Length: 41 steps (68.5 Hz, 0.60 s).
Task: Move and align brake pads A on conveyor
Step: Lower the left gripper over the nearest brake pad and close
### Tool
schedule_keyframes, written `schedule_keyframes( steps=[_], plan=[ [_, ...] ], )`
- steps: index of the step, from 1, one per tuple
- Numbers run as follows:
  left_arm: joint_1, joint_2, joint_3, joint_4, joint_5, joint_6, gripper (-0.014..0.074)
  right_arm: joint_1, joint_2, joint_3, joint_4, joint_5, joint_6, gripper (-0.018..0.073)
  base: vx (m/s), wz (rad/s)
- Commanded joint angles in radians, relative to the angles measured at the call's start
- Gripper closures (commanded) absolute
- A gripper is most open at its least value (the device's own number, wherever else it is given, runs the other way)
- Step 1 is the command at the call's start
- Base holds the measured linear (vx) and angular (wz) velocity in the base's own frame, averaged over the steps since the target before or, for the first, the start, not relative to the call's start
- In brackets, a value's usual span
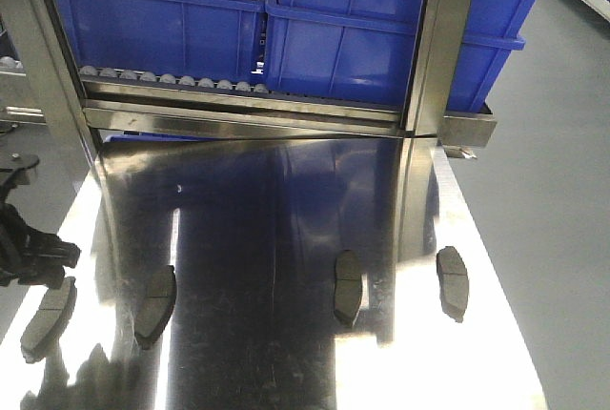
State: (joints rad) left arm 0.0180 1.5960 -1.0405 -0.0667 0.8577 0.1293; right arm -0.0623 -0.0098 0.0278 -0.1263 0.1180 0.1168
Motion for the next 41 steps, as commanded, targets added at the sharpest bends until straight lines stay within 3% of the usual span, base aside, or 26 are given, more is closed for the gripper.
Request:
schedule_keyframes(
  steps=[1, 41],
  plan=[
    [0.0, 0.018, -0.05, -0.015, 0.002, 0.002, 0.0146, -0.008, -0.012, 0.013, -0.004, -0.073, -0.011, 0.0571, 0.0, 0.0],
    [0.0, 0.133, -0.064, -0.007, 0.02, 0.011, 0.0106, -0.008, -0.012, 0.013, -0.004, -0.073, -0.011, 0.0571, 0.0, 0.0]
  ],
)
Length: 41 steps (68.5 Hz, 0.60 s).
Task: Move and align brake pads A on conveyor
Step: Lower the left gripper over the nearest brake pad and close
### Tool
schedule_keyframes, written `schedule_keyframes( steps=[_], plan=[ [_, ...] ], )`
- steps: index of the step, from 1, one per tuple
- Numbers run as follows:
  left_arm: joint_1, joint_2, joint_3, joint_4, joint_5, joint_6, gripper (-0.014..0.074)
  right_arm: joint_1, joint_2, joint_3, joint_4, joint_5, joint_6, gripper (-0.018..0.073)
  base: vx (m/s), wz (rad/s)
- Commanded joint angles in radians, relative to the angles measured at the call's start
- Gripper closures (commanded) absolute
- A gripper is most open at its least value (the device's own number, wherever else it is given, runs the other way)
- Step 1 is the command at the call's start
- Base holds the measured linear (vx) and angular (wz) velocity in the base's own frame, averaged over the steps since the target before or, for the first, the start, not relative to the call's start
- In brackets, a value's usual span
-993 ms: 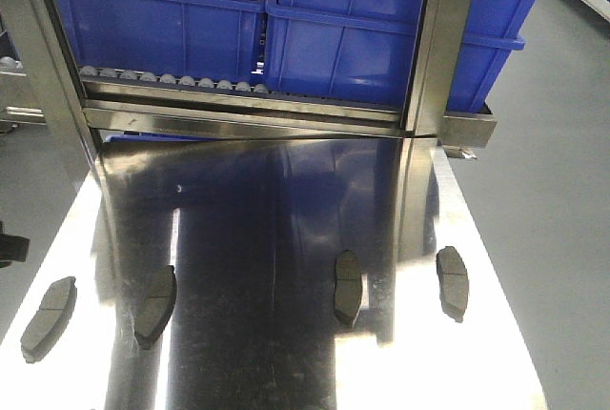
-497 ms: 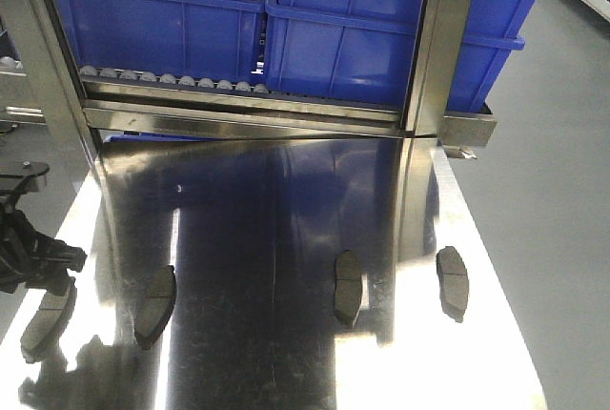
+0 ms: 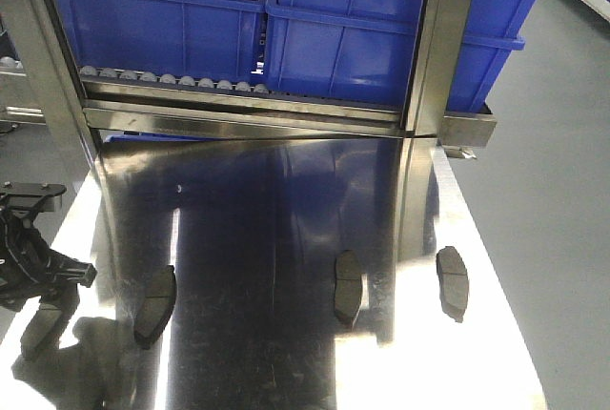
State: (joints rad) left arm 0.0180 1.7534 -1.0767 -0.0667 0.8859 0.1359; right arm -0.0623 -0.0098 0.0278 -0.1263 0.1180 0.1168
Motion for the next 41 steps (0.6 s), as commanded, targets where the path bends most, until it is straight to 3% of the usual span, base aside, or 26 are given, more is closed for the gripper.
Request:
schedule_keyframes(
  steps=[1, 41],
  plan=[
    [0.0, -0.023, -0.027, -0.007, -0.006, 0.004, 0.0106, -0.008, -0.012, 0.013, -0.004, -0.073, -0.011, 0.0571, 0.0, 0.0],
    [0.0, 0.002, -0.027, -0.007, -0.011, 0.004, 0.0108, -0.008, -0.012, 0.013, -0.004, -0.073, -0.011, 0.0571, 0.0, 0.0]
  ],
)
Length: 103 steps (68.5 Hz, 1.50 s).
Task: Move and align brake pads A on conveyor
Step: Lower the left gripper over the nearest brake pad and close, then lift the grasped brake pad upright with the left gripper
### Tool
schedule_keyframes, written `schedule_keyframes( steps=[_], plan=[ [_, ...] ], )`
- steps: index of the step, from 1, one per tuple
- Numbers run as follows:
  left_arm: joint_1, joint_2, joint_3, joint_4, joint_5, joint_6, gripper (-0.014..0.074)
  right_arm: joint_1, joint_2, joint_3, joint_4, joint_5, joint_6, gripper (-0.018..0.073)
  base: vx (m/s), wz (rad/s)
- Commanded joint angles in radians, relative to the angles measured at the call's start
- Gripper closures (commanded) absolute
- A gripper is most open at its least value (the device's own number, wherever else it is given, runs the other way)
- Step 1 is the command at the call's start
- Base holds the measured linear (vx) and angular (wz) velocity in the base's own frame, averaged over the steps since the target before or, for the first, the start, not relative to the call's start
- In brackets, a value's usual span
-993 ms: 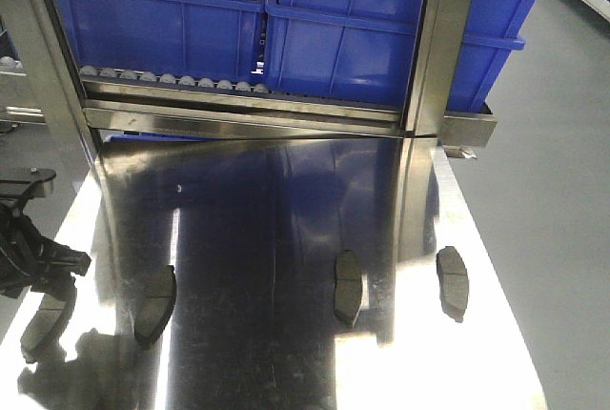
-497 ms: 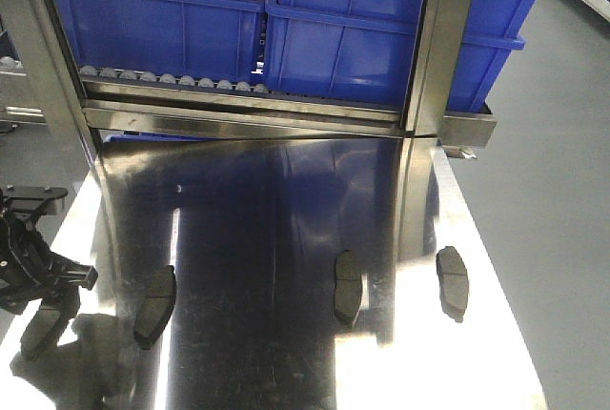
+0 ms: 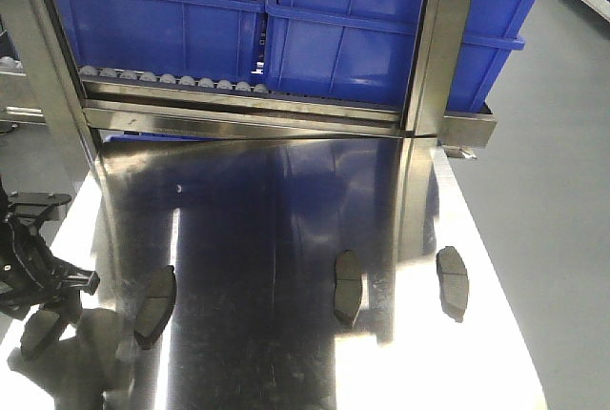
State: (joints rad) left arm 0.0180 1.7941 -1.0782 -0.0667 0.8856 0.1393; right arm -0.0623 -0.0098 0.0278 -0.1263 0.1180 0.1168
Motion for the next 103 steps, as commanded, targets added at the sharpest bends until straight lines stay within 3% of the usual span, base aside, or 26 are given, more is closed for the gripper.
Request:
schedule_keyframes(
  steps=[1, 49, 56, 61, 73, 103],
  plan=[
    [0.0, -0.039, -0.026, -0.007, -0.01, 0.001, 0.0108, -0.008, -0.012, 0.013, -0.004, -0.073, -0.011, 0.0571, 0.0, 0.0],
    [0.0, 0.003, -0.026, -0.015, 0.007, 0.0, 0.0125, -0.008, -0.012, 0.013, -0.004, -0.073, -0.011, 0.0571, 0.0, 0.0],
    [0.0, 0.003, -0.026, -0.015, 0.006, 0.0, 0.0186, -0.008, -0.012, 0.013, -0.004, -0.073, -0.011, 0.0571, 0.0, 0.0],
    [0.0, 0.001, -0.026, -0.013, -0.007, 0.002, 0.0277, -0.008, -0.012, 0.013, -0.004, -0.073, -0.011, 0.0571, 0.0, 0.0],
    [0.0, -0.025, -0.026, -0.016, -0.032, -0.005, 0.0607, -0.008, -0.012, 0.013, -0.004, -0.073, -0.011, 0.0571, 0.0, 0.0],
    [0.0, -0.345, 0.009, -0.015, -0.179, -0.079, 0.0603, -0.008, -0.012, 0.013, -0.004, -0.073, -0.011, 0.0571, 0.0, 0.0]
  ],
)
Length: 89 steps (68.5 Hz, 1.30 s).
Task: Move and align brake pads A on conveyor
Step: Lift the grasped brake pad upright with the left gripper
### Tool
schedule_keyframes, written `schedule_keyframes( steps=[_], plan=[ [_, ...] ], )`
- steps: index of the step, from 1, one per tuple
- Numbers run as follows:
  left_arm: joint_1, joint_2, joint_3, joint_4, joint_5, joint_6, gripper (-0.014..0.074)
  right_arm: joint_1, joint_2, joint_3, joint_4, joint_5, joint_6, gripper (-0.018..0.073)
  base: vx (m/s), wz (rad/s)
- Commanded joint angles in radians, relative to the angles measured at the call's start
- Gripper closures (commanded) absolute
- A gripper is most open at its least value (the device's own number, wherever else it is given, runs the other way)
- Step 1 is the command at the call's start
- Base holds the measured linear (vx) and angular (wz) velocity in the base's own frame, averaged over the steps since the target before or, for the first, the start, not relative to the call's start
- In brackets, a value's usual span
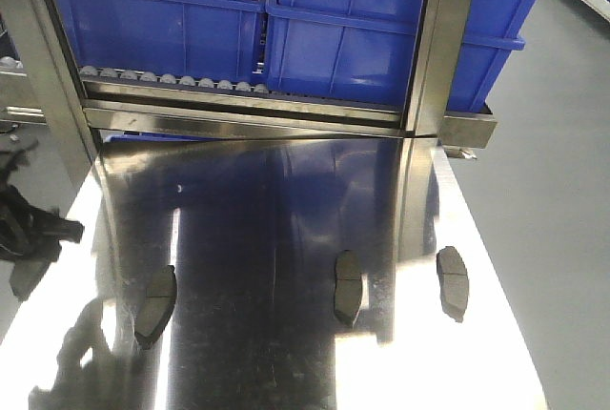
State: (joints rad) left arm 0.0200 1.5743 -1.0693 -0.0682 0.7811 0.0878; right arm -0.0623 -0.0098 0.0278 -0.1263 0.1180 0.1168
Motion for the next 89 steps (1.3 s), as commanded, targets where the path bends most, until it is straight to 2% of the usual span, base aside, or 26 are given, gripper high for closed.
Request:
schedule_keyframes(
  steps=[1, 11, 28, 39, 62, 76, 89],
  plan=[
    [-0.002, -0.141, 0.007, -0.013, -0.083, -0.03, 0.0603, -0.008, -0.012, 0.013, -0.004, -0.073, -0.011, 0.0571, 0.0, 0.0],
    [-0.002, -0.299, 0.087, -0.013, -0.175, -0.047, 0.0603, -0.008, -0.012, 0.013, -0.004, -0.073, -0.011, 0.0571, 0.0, 0.0],
    [-0.002, -0.557, 0.23, -0.013, -0.233, -0.058, 0.0603, -0.008, -0.012, 0.013, -0.004, -0.073, -0.011, 0.0571, 0.0, 0.0],
    [-0.002, -0.732, 0.348, -0.013, -0.318, -0.073, 0.0603, -0.008, -0.012, 0.013, -0.004, -0.073, -0.011, 0.0571, 0.0, 0.0],
    [-0.002, -1.09, 0.573, -0.009, -0.447, -0.061, 0.0603, -0.008, -0.012, 0.013, -0.004, -0.073, -0.011, 0.0571, 0.0, 0.0],
    [-0.002, -1.24, 0.67, -0.013, -0.463, -0.061, 0.0603, -0.008, -0.012, 0.013, -0.004, -0.073, -0.011, 0.0571, 0.0, 0.0],
    [-0.002, -1.281, 0.696, -0.013, -0.473, -0.061, 0.0603, -0.008, -0.012, 0.013, -0.004, -0.073, -0.011, 0.0571, 0.0, 0.0]
  ],
)
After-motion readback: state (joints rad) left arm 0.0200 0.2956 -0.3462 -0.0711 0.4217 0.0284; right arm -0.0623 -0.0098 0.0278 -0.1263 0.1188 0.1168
